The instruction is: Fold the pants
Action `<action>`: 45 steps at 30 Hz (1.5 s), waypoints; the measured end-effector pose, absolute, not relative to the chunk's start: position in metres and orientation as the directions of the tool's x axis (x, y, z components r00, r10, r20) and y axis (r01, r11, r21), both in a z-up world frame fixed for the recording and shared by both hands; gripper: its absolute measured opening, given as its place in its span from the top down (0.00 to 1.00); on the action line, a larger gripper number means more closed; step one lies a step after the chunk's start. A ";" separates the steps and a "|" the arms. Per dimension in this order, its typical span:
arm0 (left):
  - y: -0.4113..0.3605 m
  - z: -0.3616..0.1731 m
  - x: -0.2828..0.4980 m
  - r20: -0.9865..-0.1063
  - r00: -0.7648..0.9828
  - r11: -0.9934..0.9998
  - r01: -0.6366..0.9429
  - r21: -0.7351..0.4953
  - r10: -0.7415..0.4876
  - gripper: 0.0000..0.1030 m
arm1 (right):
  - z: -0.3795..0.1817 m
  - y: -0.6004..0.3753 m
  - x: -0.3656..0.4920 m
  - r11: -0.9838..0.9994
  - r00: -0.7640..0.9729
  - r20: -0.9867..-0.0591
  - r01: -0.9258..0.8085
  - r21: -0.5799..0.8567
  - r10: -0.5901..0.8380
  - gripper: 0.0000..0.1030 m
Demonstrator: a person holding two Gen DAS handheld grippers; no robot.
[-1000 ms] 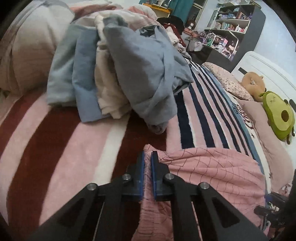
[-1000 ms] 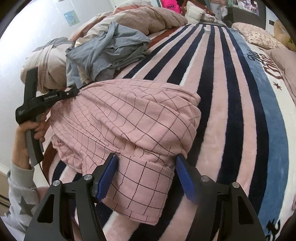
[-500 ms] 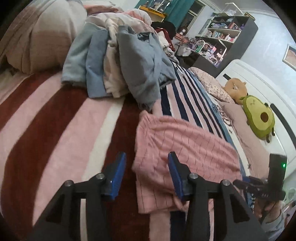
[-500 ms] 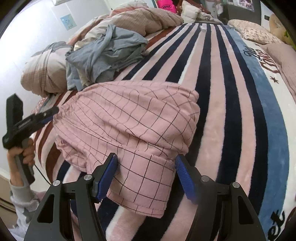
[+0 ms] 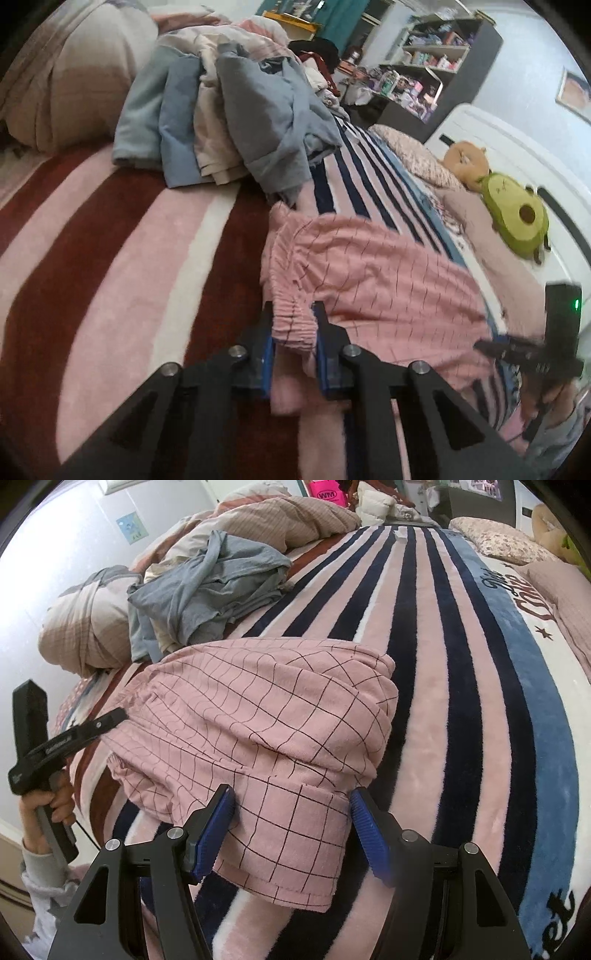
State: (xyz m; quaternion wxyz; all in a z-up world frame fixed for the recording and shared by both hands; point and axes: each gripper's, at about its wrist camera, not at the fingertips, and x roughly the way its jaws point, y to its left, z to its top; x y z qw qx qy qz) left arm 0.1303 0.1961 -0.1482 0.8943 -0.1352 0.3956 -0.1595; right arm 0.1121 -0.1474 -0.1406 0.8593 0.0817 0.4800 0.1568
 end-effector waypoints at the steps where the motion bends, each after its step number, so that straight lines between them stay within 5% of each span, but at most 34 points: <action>1: 0.197 -0.151 0.128 -0.672 0.632 0.915 0.172 -0.364 -0.386 0.85 | -0.142 -0.148 0.112 0.936 0.484 -0.802 -0.194 0.293 0.351 0.40; 9: 0.199 -0.157 0.129 -0.714 0.626 0.943 0.115 -0.312 -0.313 0.78 | -0.164 -0.153 0.106 0.932 0.432 -0.826 -0.201 0.303 0.362 0.29; 12: 0.215 -0.142 0.134 -0.665 0.664 0.922 0.102 -0.372 -0.342 0.57 | -0.159 -0.154 0.105 0.931 0.425 -0.829 -0.203 0.304 0.364 0.28; 16: 0.222 -0.128 0.151 -0.654 0.666 0.909 0.092 -0.406 -0.359 0.44 | -0.139 -0.158 0.109 0.920 0.454 -0.800 -0.216 0.328 0.392 0.28; 35: 0.159 -0.169 0.196 -0.764 0.528 0.927 0.167 -0.335 -0.371 0.43 | -0.170 -0.154 0.151 0.895 0.411 -0.796 -0.170 0.413 0.445 0.26; 45: 0.147 -0.162 0.195 -0.758 0.530 0.925 0.203 -0.322 -0.380 0.64 | -0.168 -0.143 0.152 0.896 0.419 -0.792 -0.183 0.405 0.444 0.35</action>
